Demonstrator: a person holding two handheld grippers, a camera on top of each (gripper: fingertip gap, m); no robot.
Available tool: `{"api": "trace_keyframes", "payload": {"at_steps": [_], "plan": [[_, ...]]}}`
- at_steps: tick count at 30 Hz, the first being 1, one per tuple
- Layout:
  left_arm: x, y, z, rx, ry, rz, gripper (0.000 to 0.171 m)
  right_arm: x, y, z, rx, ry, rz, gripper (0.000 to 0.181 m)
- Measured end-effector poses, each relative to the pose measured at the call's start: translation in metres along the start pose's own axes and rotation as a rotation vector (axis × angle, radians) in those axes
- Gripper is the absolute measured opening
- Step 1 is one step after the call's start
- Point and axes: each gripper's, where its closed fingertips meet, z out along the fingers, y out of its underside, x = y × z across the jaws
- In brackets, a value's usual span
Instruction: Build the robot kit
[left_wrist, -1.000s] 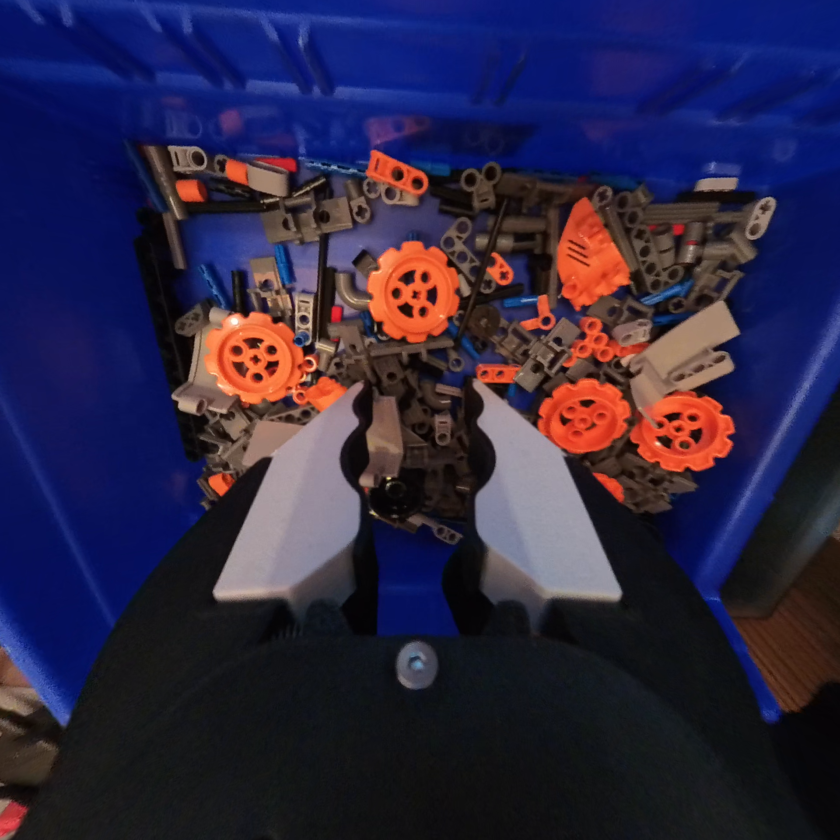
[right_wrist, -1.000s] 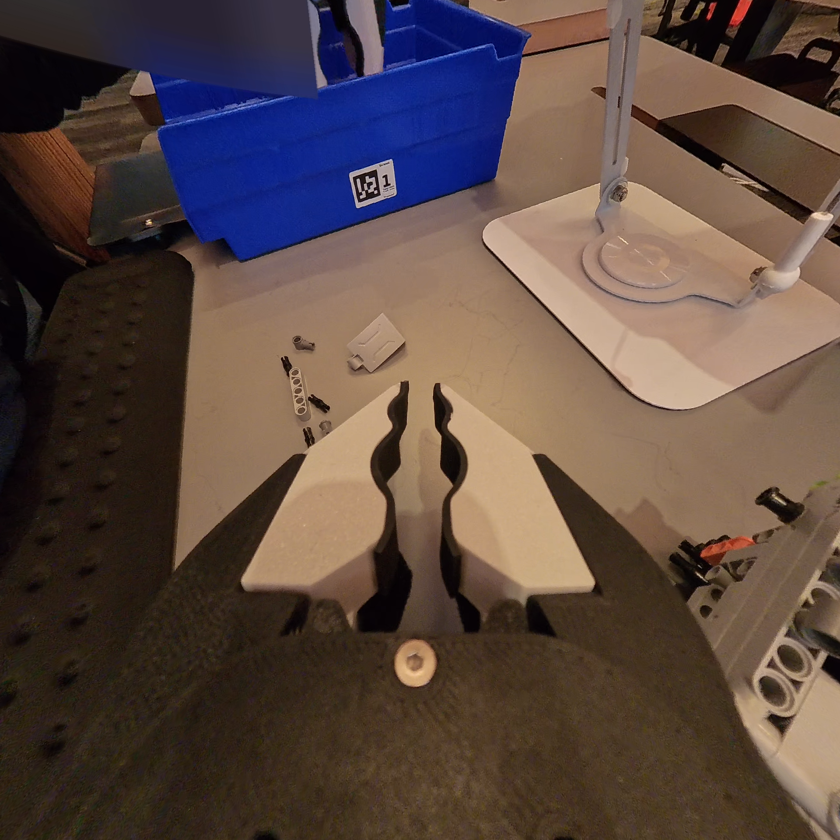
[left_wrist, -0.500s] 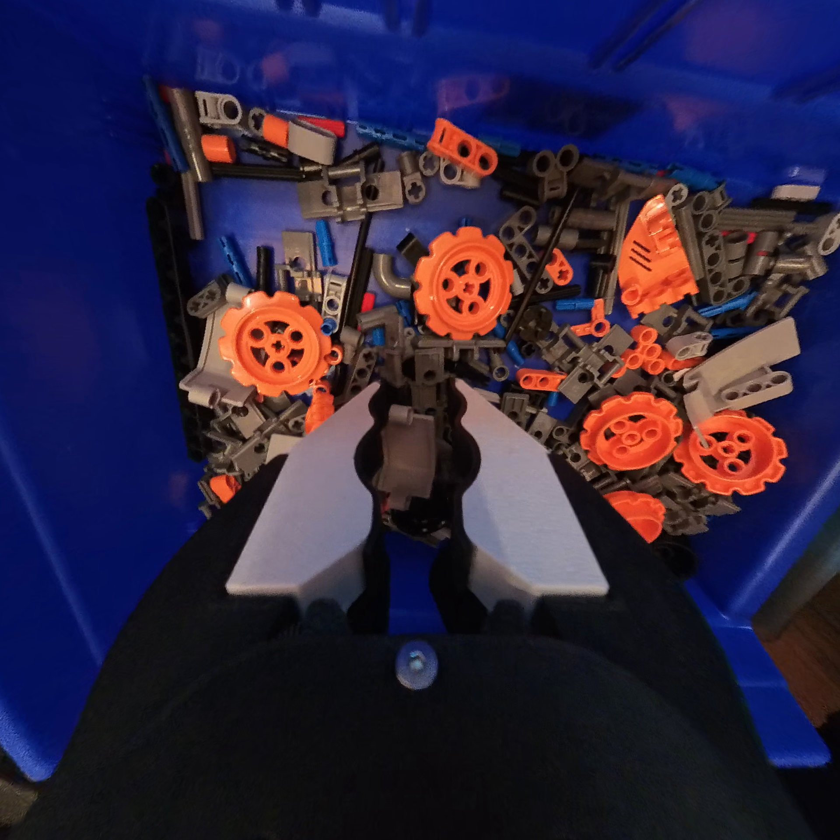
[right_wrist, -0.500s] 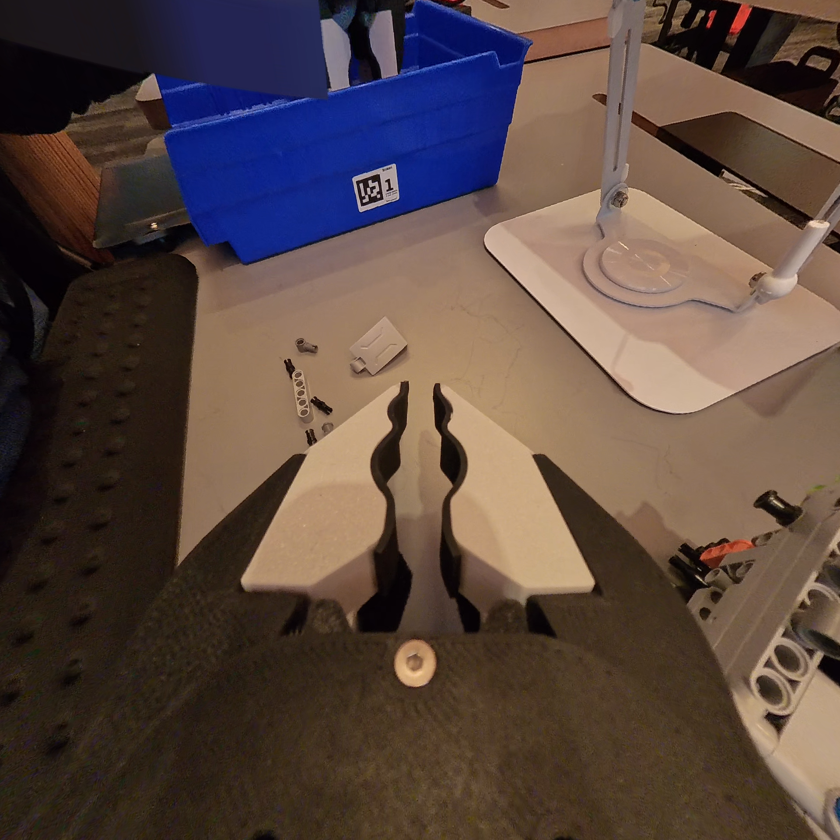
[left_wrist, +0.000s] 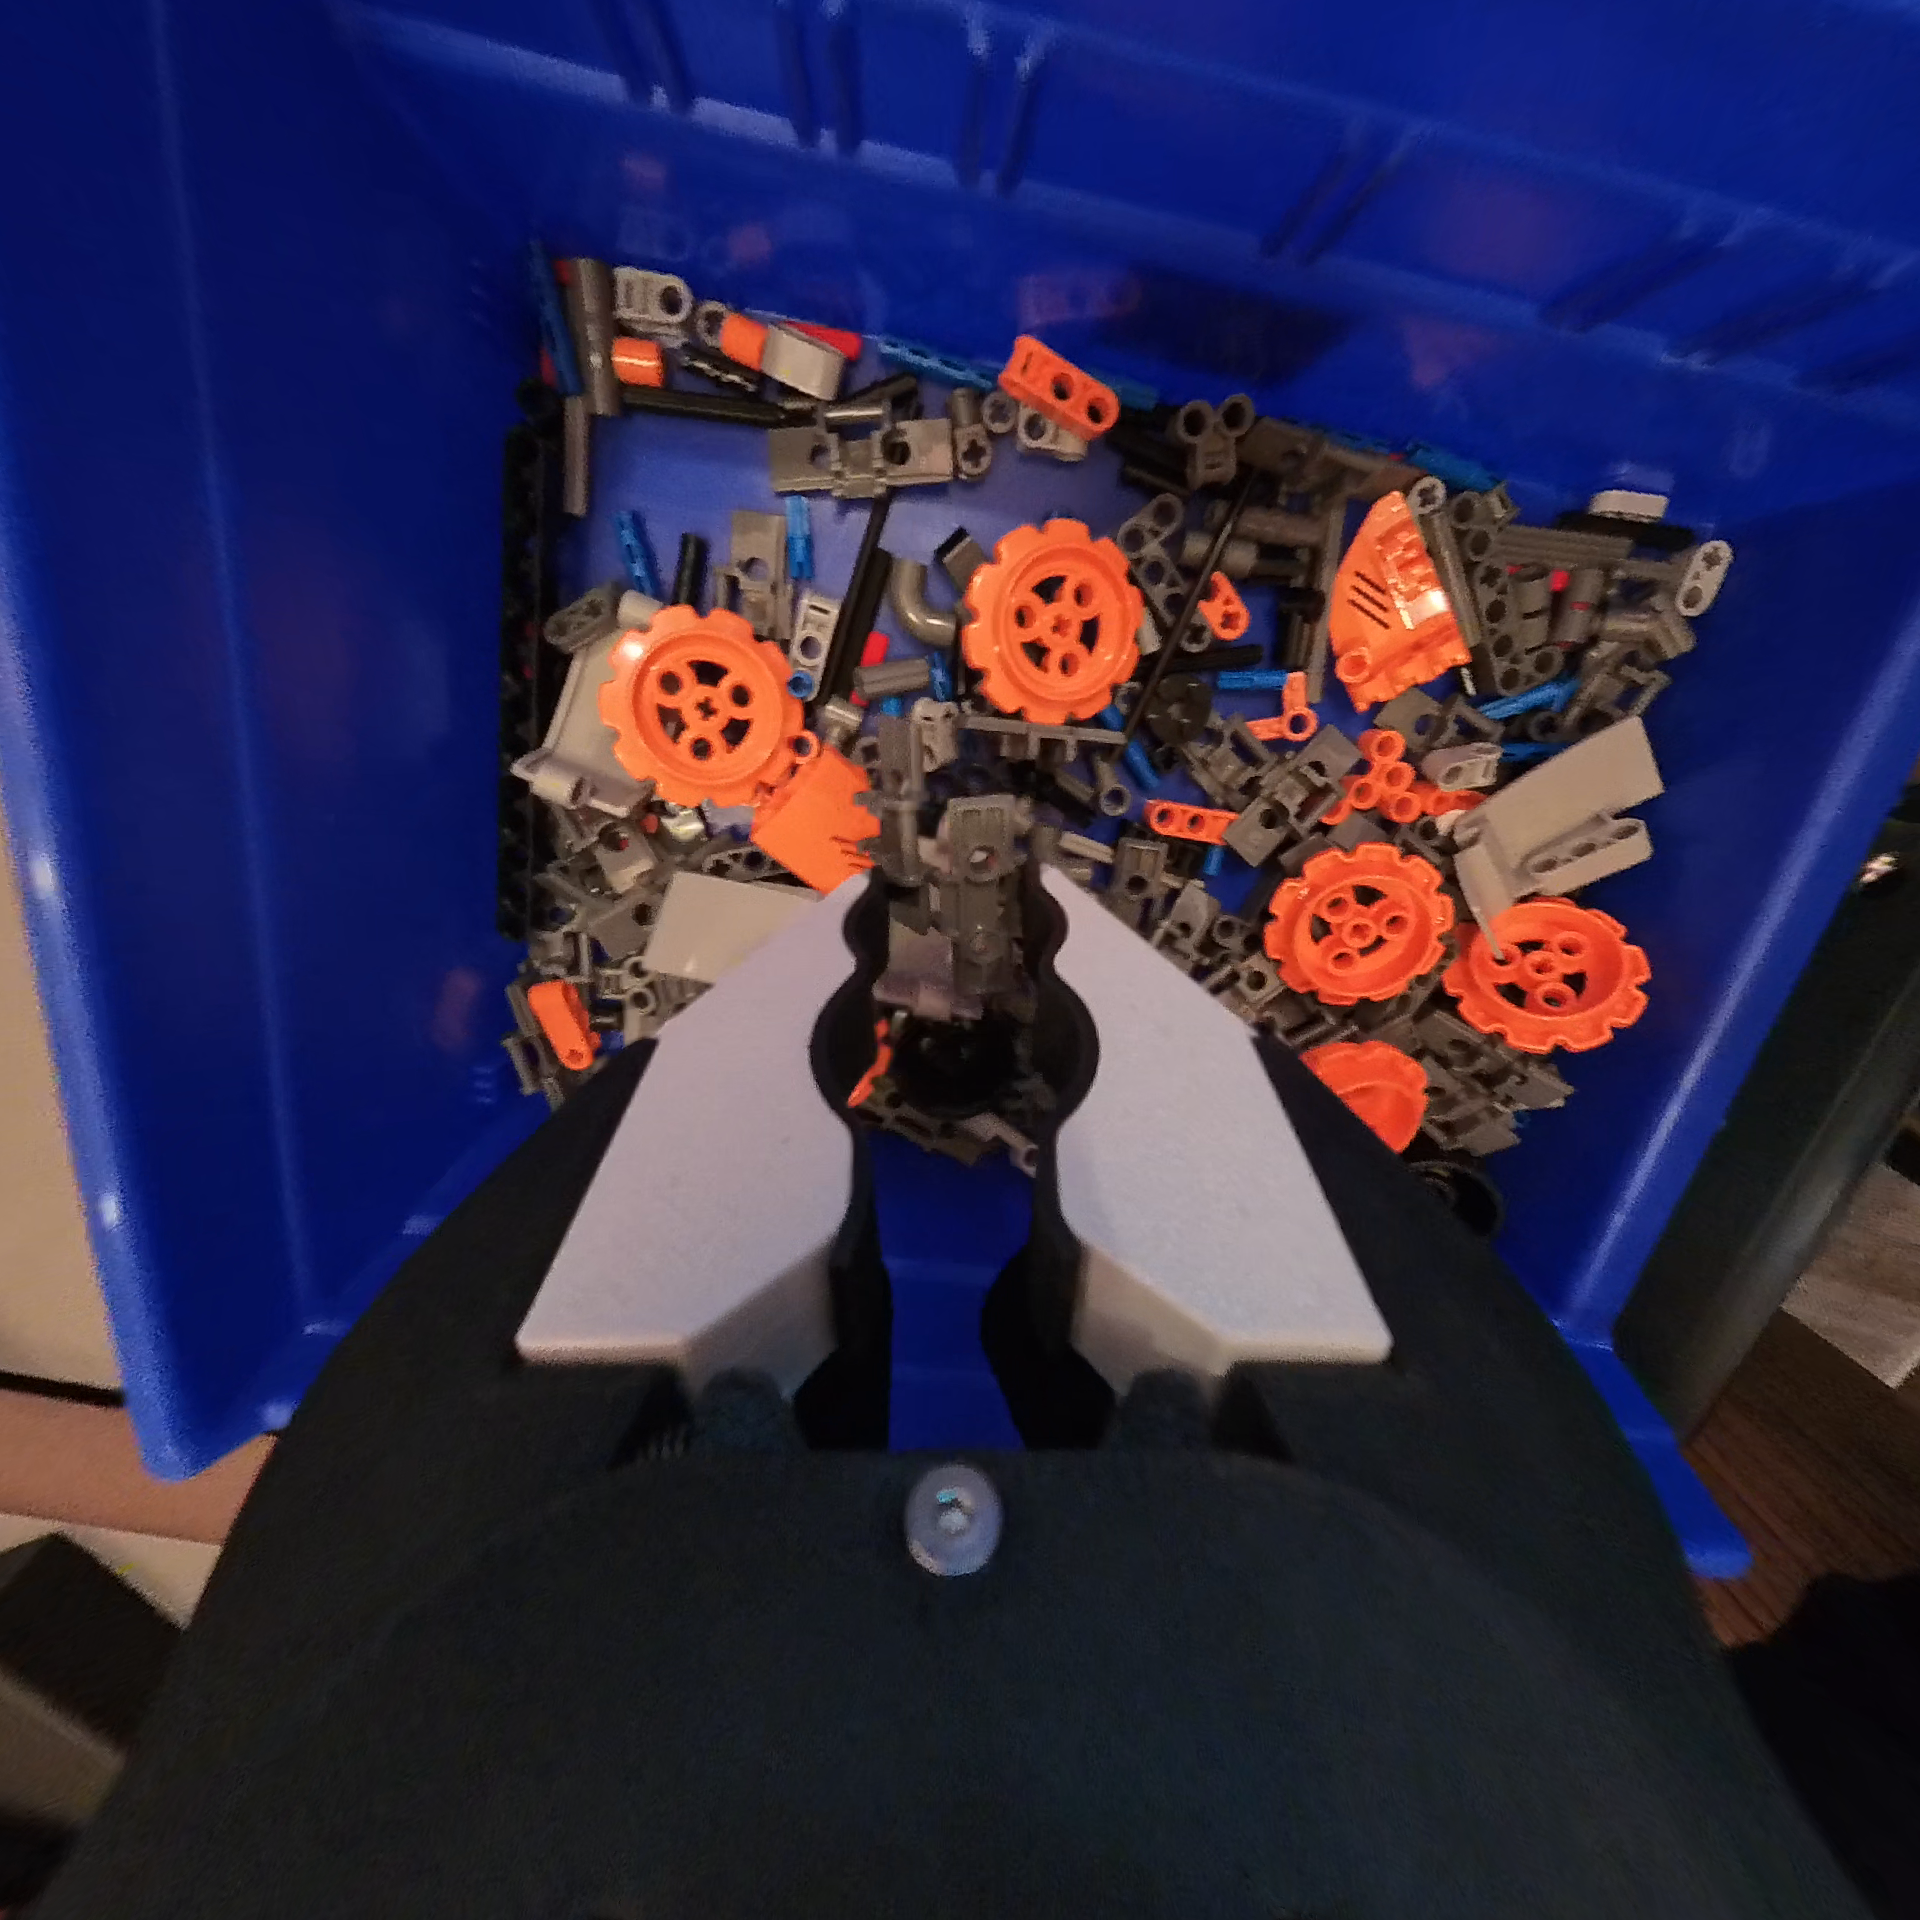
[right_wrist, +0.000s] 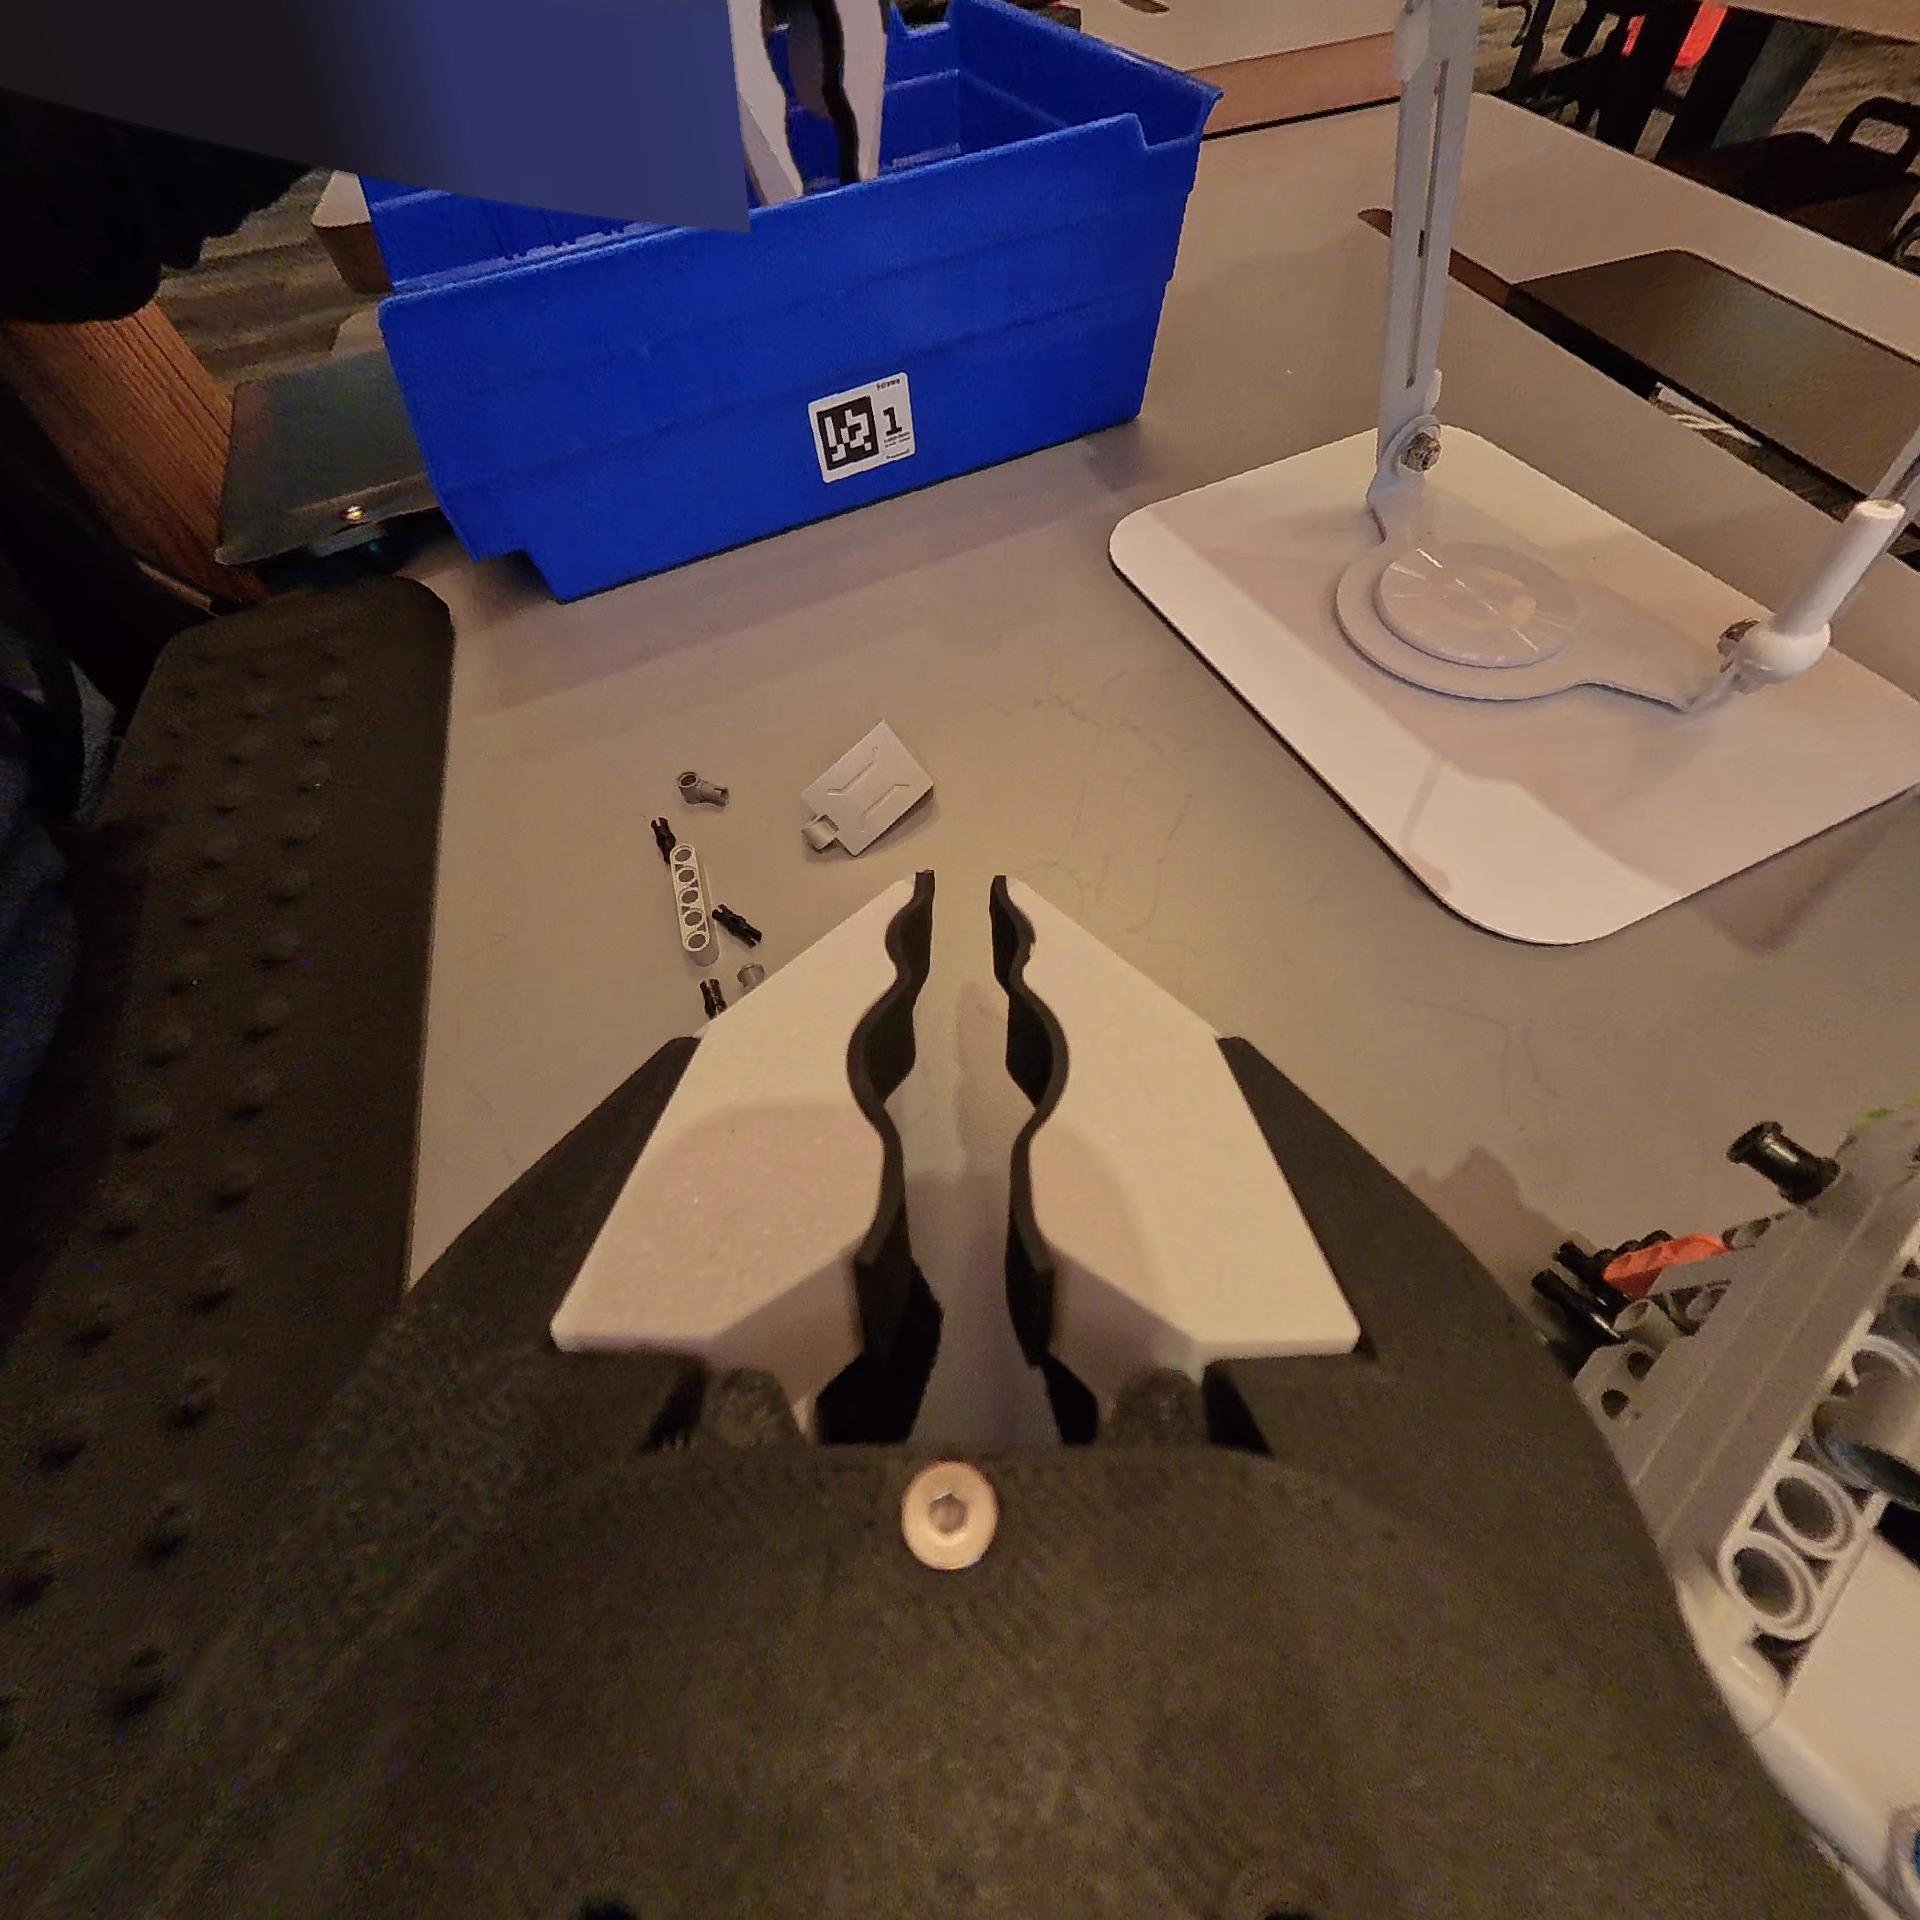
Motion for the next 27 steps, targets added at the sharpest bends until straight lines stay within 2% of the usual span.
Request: {"api": "trace_keyframes", "payload": {"at_steps": [10, 14, 18, 20, 24, 27], "plan": [[0.056, 0.001, 0.026, -0.125, 0.181, 0.103, 0.024, -0.001, -0.001, 0.0, 0.002, -0.004, -0.003, 0.008], [0.045, -0.004, 0.021, -0.089, 0.142, 0.084, 0.035, -0.002, -0.002, -0.001, 0.006, -0.005, -0.006, 0.008], [0.004, -0.01, 0.01, -0.018, 0.007, -0.013, 0.036, -0.002, -0.002, -0.001, 0.007, -0.005, -0.007, 0.008], [-0.017, -0.005, 0.011, -0.037, -0.07, -0.047, 0.037, -0.002, -0.002, -0.001, 0.008, -0.005, -0.008, 0.008], [-0.023, 0.002, 0.031, -0.11, -0.053, -0.024, 0.037, -0.002, -0.002, -0.001, 0.008, -0.005, -0.008, 0.008], [-0.026, 0.006, 0.038, -0.156, -0.073, -0.007, 0.026, -0.002, -0.003, -0.001, 0.01, -0.005, -0.008, 0.008]]}}
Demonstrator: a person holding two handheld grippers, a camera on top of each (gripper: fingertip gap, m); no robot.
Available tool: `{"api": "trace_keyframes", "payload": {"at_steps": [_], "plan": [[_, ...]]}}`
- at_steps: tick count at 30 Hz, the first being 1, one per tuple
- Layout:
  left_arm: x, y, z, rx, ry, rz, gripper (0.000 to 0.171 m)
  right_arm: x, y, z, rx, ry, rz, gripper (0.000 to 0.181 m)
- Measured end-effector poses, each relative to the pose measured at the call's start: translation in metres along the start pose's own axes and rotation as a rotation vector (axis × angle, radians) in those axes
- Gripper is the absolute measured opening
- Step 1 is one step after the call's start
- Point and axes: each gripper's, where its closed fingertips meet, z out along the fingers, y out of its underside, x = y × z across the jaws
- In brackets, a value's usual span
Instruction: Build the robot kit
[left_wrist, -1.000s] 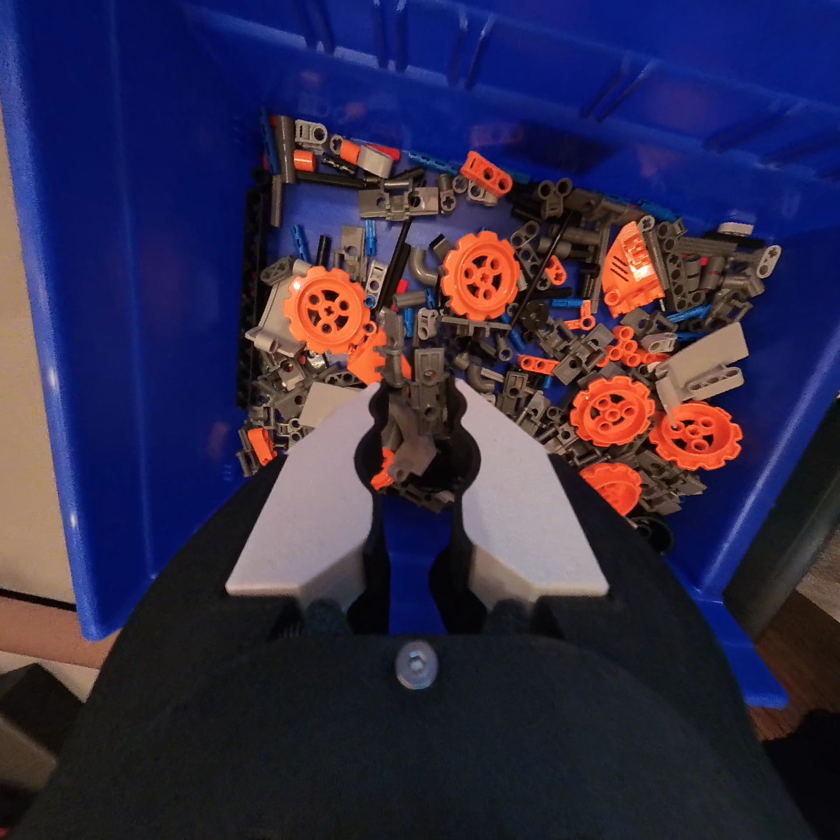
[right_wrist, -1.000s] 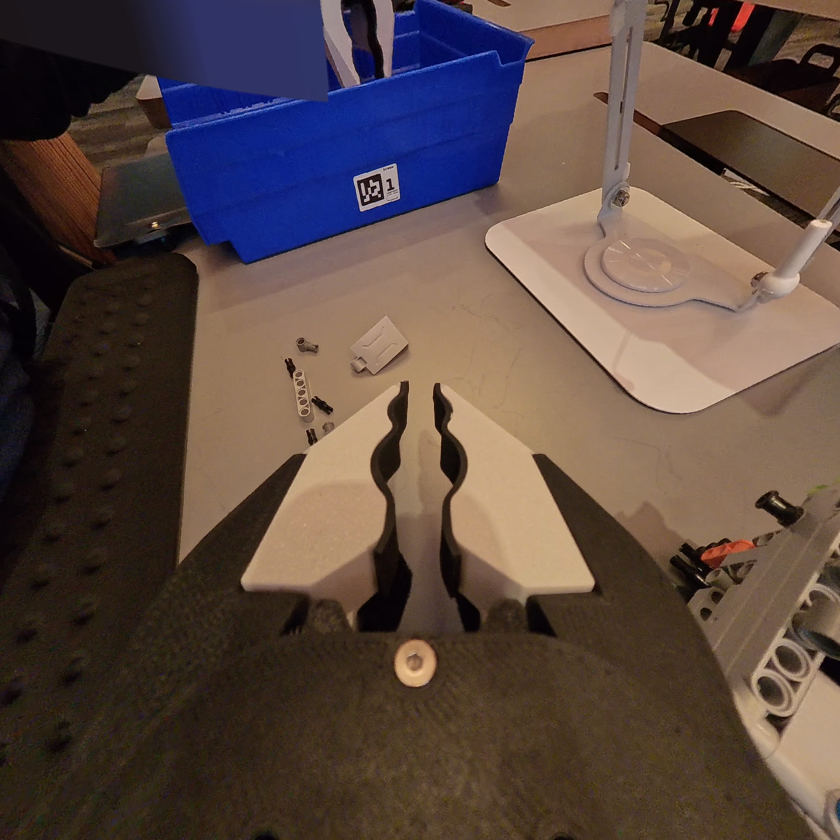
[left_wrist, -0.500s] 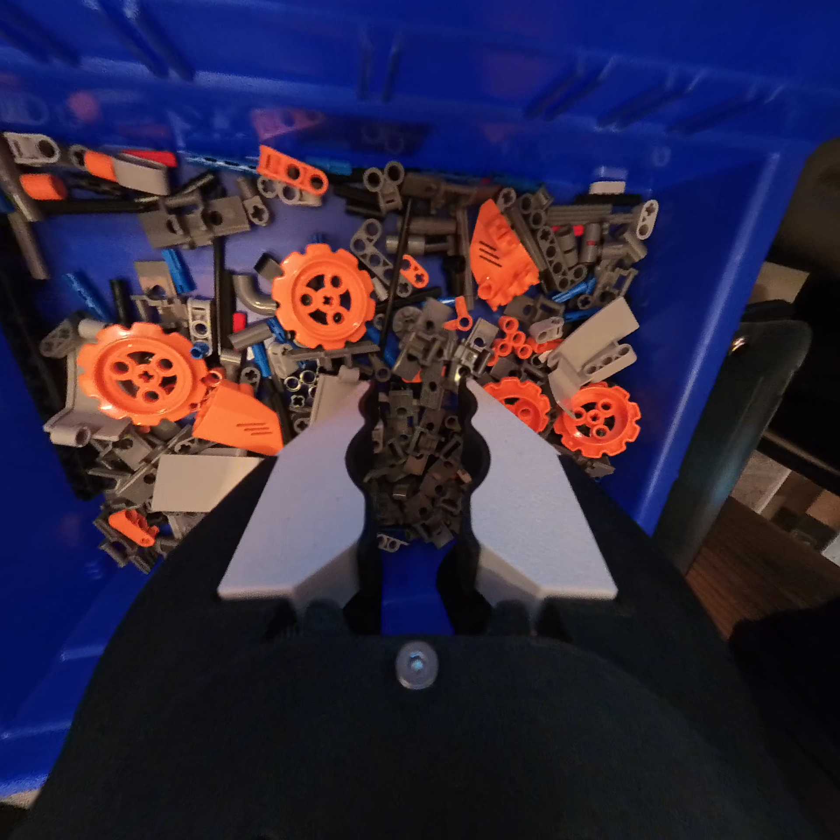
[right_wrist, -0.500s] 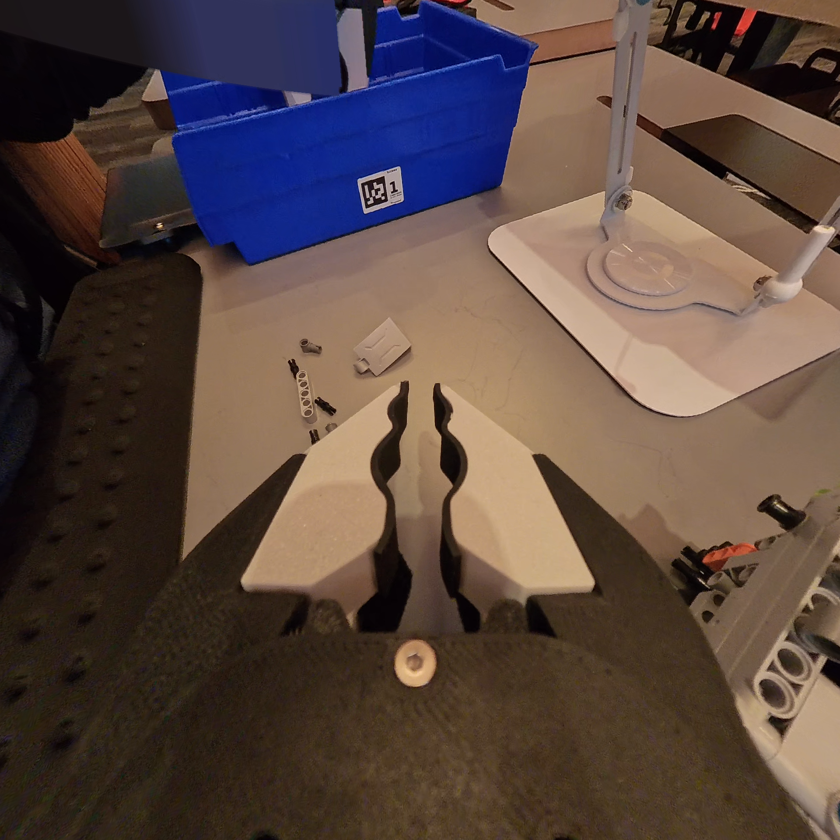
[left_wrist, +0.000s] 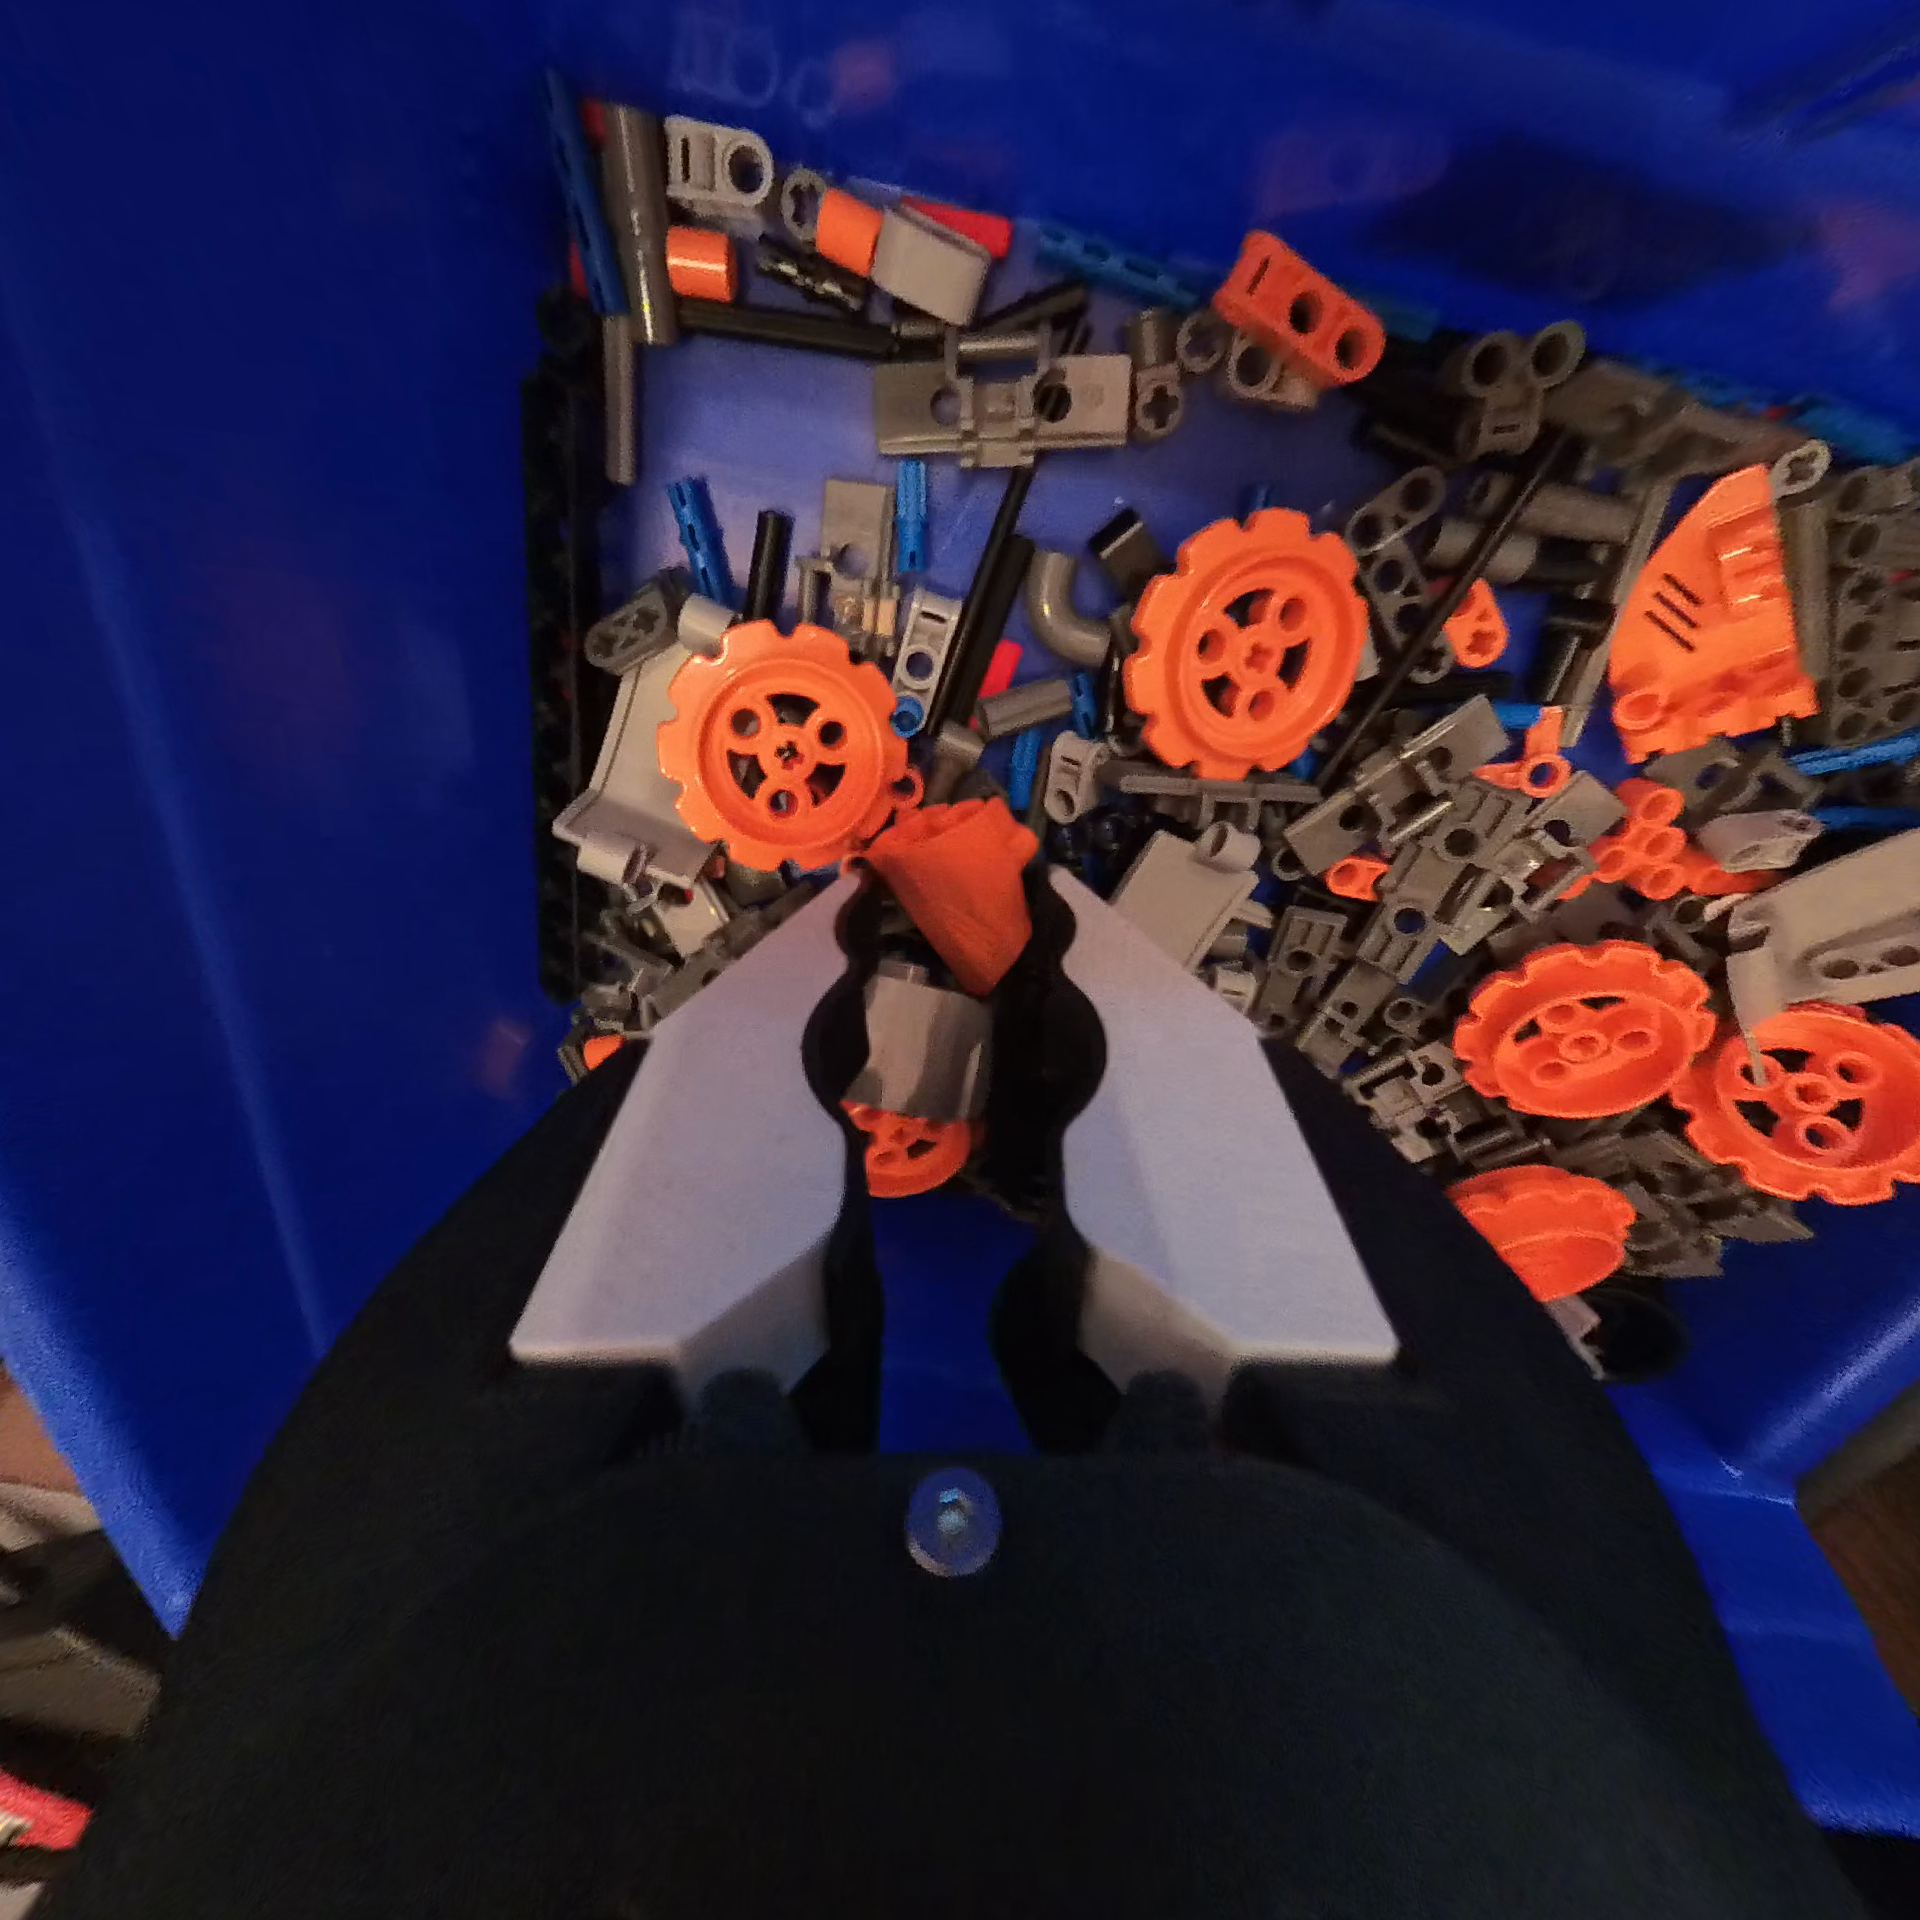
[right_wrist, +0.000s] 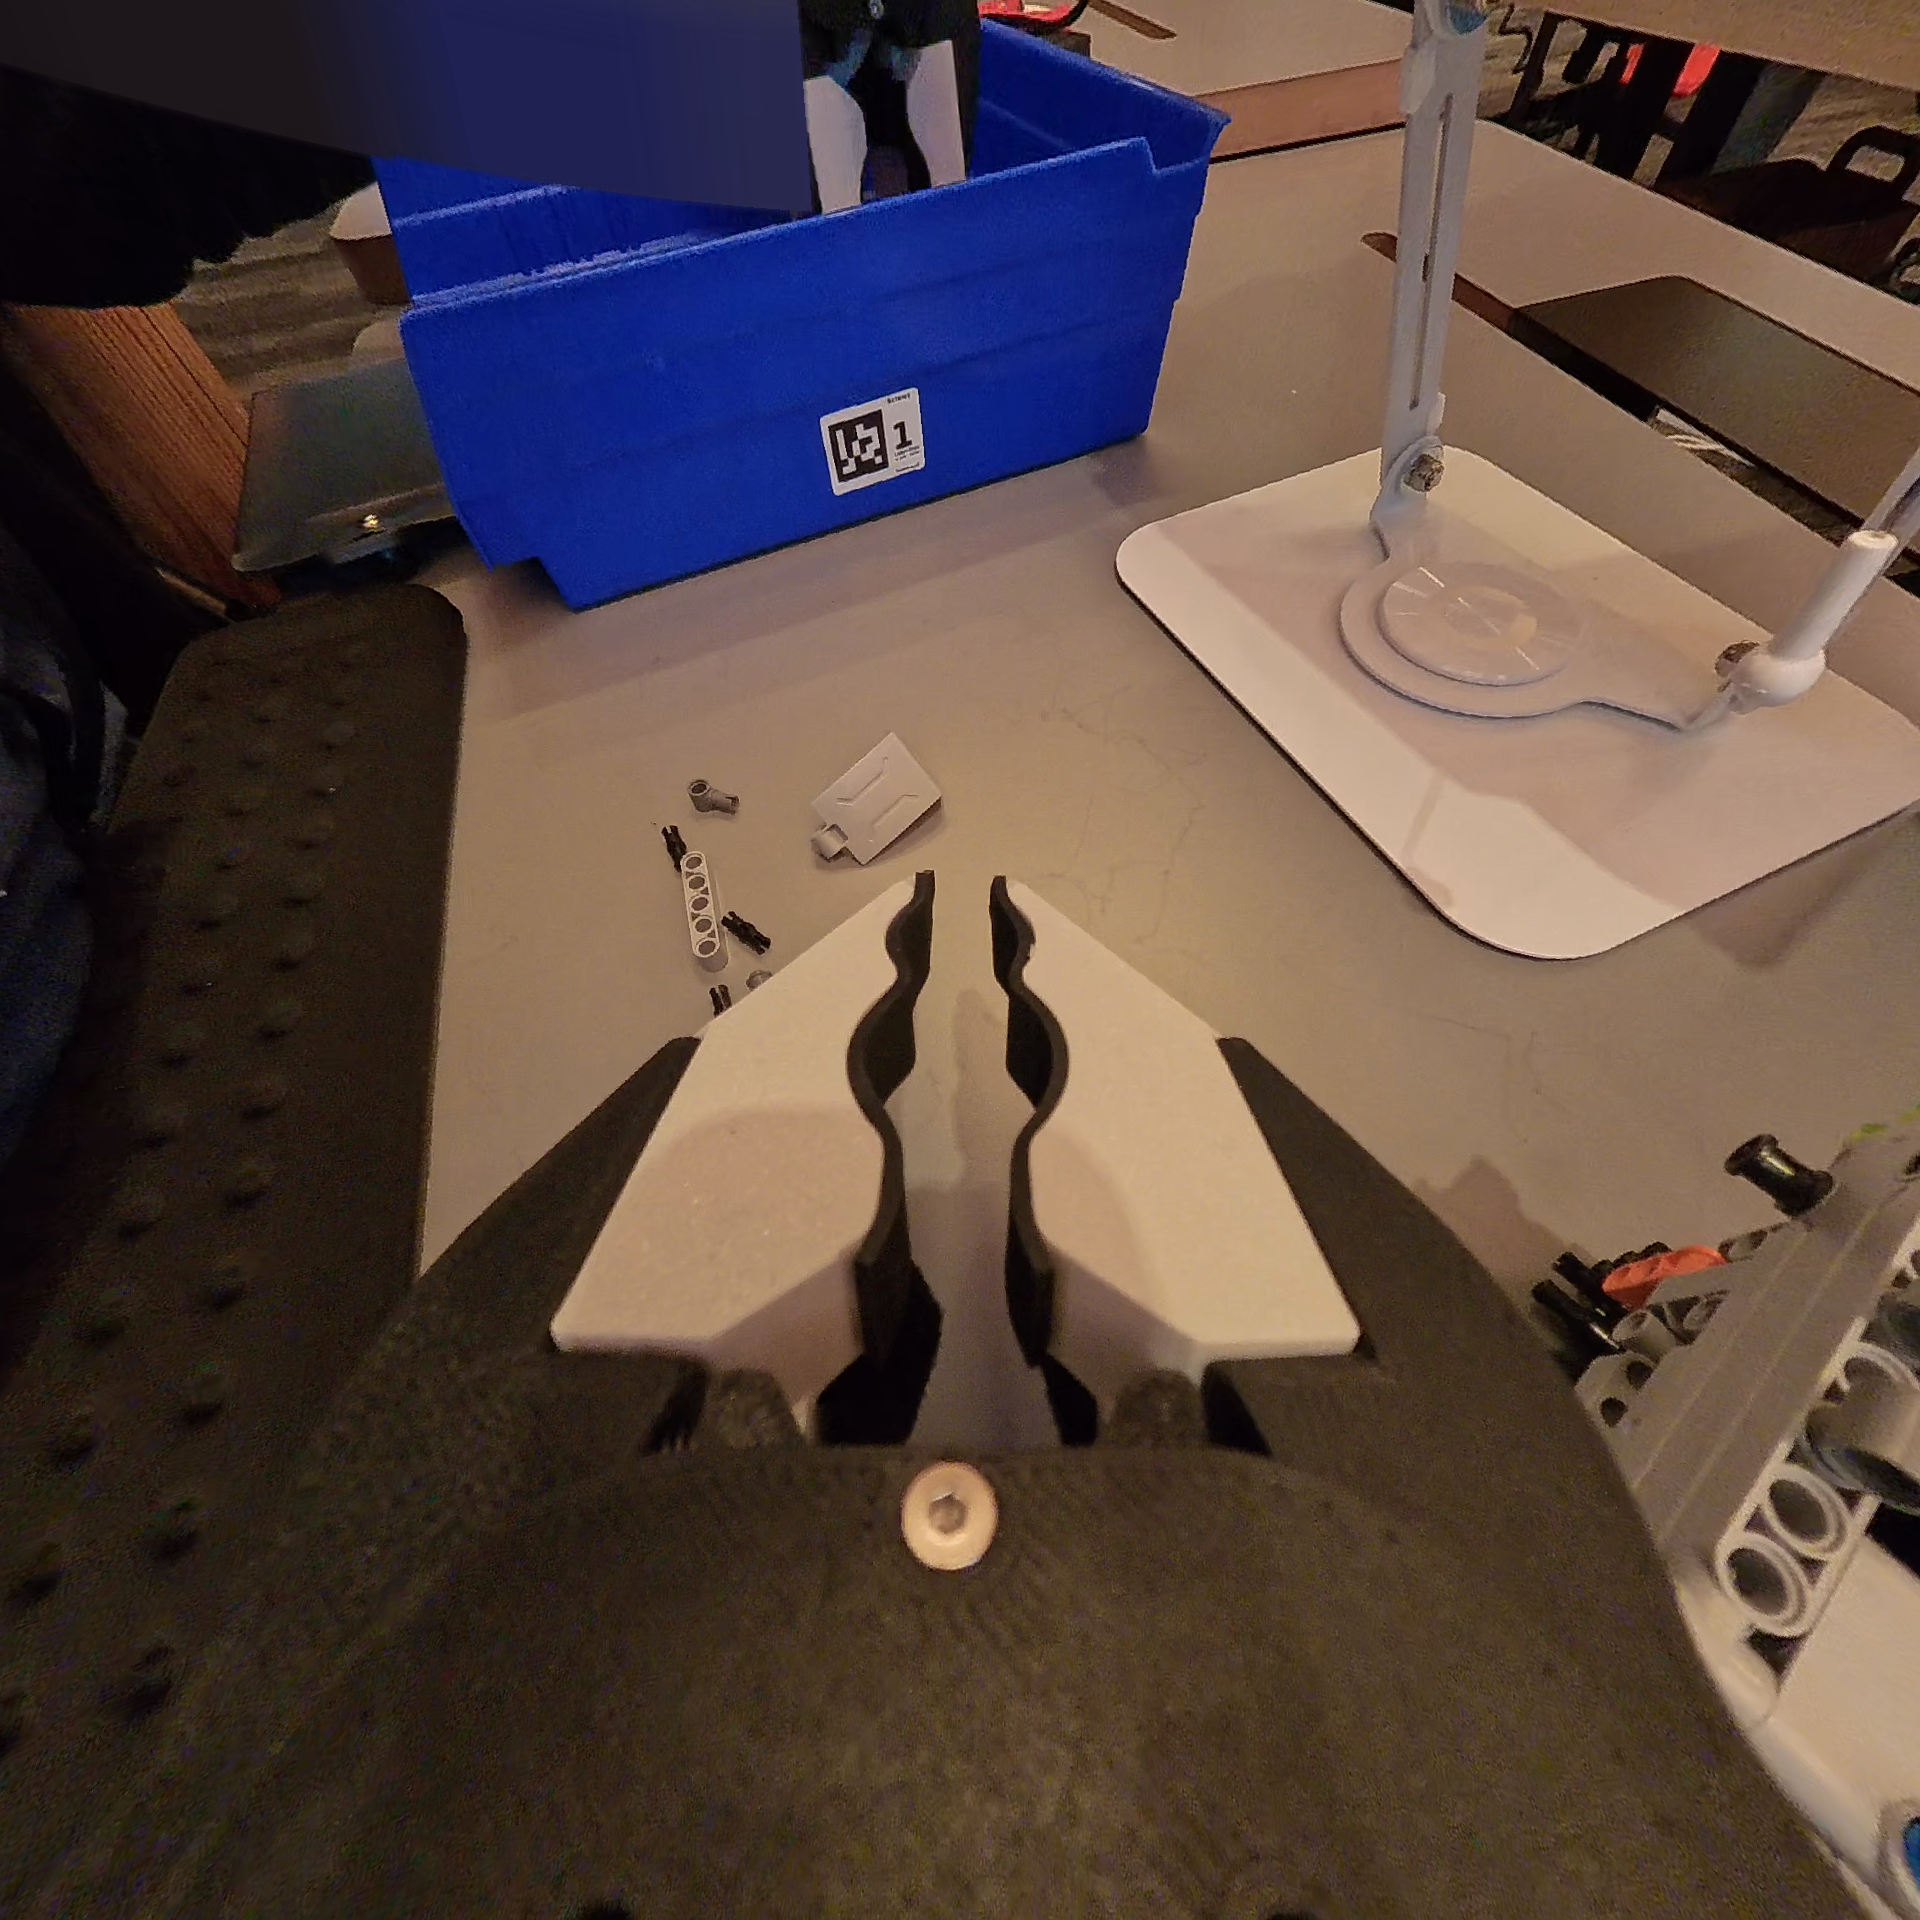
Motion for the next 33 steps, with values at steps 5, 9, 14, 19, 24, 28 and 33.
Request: {"api": "trace_keyframes", "payload": {"at_steps": [5, 9, 14, 19, 24, 28, 33], "plan": [[0.008, 0.002, -0.003, 0.0, 0.027, 0.01, 0.024, -0.001, 0.0, 0.0, 0.001, -0.003, -0.001, 0.008], [0.034, 0.003, -0.015, 0.034, 0.147, 0.013, 0.023, -0.001, -0.001, -0.001, 0.003, -0.004, -0.001, 0.008], [0.068, 0.008, -0.018, 0.003, 0.235, 0.076, 0.024, -0.002, -0.001, 0.0, 0.002, -0.007, -0.003, 0.008], [0.052, 0.003, -0.028, 0.049, 0.159, 0.036, 0.031, -0.002, -0.002, -0.001, 0.007, -0.005, -0.006, 0.008], [0.013, -0.001, -0.032, 0.091, 0.033, -0.047, 0.036, -0.002, -0.002, -0.001, 0.008, -0.005, -0.006, 0.008], [-0.001, 0.007, -0.024, 0.036, -0.01, -0.051, 0.034, -0.002, -0.002, -0.001, 0.007, -0.004, -0.006, 0.008], [-0.018, 0.012, -0.025, 0.014, -0.08, -0.101, 0.036, -0.001, -0.002, -0.001, 0.009, -0.004, -0.004, 0.008]]}}
